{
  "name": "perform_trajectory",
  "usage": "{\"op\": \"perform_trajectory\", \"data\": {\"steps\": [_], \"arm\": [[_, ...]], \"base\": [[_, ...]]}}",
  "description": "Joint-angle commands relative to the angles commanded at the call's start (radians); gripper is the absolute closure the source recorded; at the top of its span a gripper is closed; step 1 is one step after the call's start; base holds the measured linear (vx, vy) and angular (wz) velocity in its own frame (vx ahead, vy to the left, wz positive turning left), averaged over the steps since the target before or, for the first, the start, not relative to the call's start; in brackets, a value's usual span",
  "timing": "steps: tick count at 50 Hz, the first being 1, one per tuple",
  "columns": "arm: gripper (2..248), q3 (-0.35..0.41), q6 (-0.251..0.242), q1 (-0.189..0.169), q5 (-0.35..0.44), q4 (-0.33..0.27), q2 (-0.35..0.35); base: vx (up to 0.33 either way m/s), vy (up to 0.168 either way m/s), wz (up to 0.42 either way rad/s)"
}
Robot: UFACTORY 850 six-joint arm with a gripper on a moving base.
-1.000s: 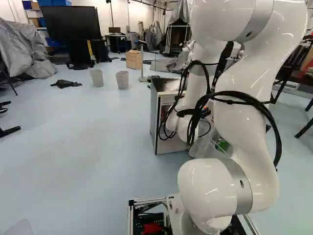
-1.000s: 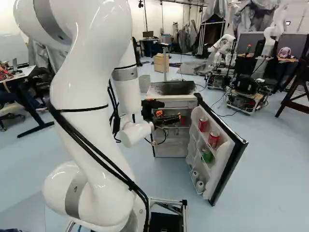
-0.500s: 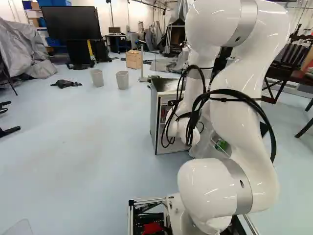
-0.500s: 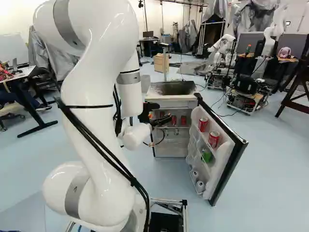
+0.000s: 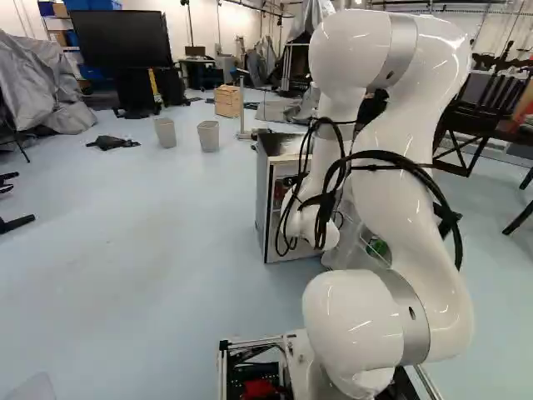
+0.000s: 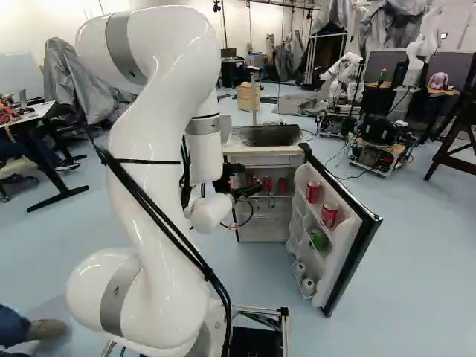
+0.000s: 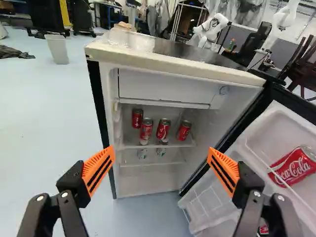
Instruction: Grab a drink from the fridge
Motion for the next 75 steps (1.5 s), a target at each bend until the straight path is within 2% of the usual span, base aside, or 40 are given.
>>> {"op": "perform_trajectory", "data": {"steps": [25, 44, 63, 75], "arm": [[3, -0.105, 0.000, -0.047, 0.000, -0.003, -0.129], [3, -0.202, 0.000, -0.097, 0.000, -0.022, -0.231], [3, -0.305, 0.000, -0.146, 0.000, -0.068, -0.333], [3, -0.365, 0.000, -0.176, 0.000, -0.124, -0.393]], "base": [[0.000, 0.000, 0.000], [0.000, 0.000, 0.000], [0.000, 0.000, 0.000], [0.000, 0.000, 0.000]]}}
